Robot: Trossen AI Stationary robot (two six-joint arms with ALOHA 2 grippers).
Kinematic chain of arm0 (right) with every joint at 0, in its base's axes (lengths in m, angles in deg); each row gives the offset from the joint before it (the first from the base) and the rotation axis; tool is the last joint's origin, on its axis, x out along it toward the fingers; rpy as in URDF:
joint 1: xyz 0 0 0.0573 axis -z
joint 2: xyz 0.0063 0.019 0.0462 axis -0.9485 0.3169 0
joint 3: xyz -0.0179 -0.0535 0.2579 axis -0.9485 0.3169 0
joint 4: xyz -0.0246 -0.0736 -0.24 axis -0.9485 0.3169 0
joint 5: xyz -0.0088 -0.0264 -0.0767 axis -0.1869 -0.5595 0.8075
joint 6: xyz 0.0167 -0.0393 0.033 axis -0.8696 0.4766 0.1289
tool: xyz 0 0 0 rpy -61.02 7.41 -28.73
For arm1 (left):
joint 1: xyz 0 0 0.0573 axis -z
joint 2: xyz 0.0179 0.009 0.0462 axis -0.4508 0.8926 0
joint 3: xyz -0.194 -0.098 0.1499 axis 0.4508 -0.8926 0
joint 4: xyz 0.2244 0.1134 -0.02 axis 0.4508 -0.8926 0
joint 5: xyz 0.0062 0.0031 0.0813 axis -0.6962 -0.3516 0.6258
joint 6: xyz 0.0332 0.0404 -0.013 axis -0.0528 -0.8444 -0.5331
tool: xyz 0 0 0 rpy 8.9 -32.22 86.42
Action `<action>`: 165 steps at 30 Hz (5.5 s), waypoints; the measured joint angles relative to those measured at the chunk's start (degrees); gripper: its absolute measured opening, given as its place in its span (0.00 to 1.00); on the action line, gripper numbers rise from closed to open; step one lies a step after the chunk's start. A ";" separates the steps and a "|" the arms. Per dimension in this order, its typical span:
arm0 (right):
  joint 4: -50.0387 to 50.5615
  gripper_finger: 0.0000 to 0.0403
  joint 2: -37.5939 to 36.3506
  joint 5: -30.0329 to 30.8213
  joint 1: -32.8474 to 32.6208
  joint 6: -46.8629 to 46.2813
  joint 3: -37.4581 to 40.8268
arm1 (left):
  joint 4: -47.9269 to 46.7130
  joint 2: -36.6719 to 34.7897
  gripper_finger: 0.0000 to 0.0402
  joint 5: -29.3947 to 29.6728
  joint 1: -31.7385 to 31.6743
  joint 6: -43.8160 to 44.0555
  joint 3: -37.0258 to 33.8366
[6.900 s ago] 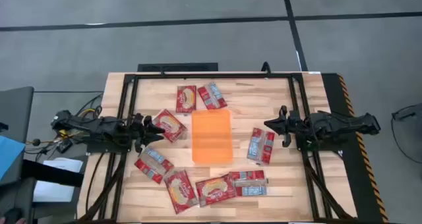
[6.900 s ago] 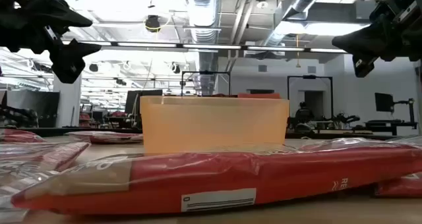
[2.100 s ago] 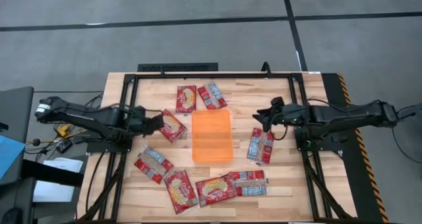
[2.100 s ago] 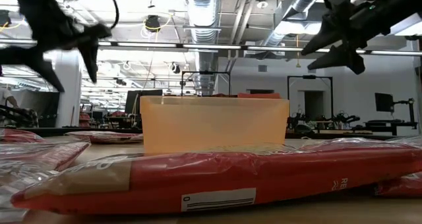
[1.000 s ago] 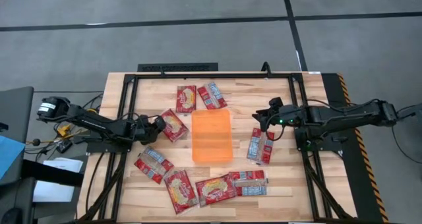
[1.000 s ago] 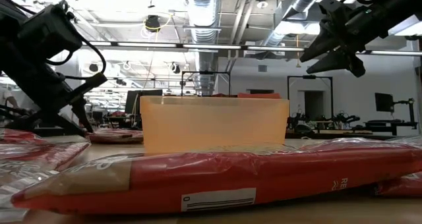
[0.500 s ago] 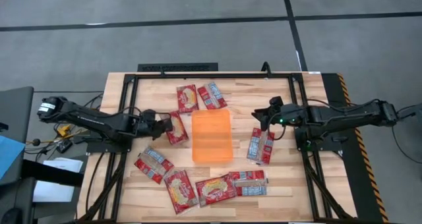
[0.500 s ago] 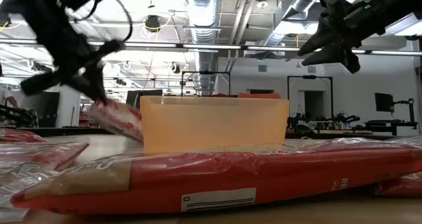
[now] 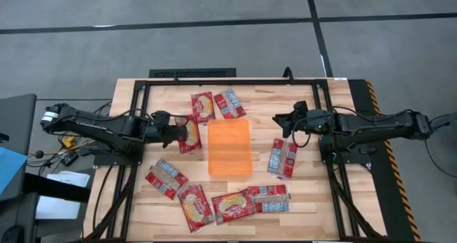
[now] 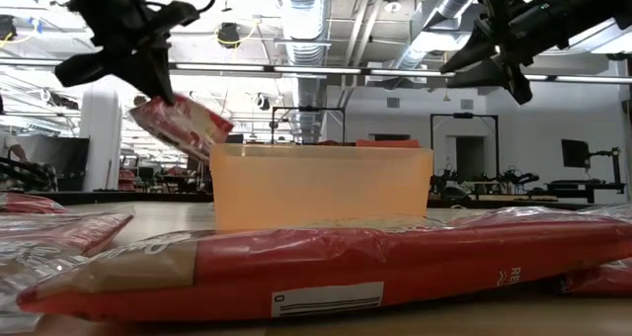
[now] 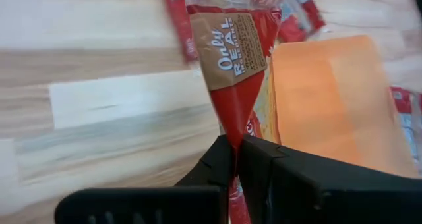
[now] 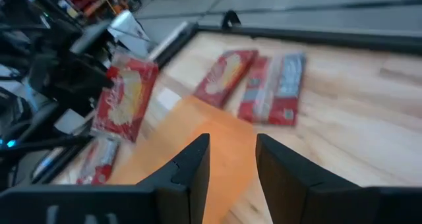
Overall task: Sort popcorn bags into baskets
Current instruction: Put the red popcorn bag into the orange bin
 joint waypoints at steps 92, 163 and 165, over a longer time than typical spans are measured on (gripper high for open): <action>8.79 0.29 -9.55 -1.79 13.12 6.86 0.04 | -7.64 56.16 0.00 -44.72 -11.52 -98.00 50.65; 11.13 0.62 1.79 -1.16 13.14 8.83 0.02 | 42.74 41.24 0.74 -35.21 -44.70 -32.39 0.22; 11.25 0.62 1.71 -1.18 13.14 8.83 0.02 | 45.04 44.44 0.71 -36.25 -44.74 -31.87 0.53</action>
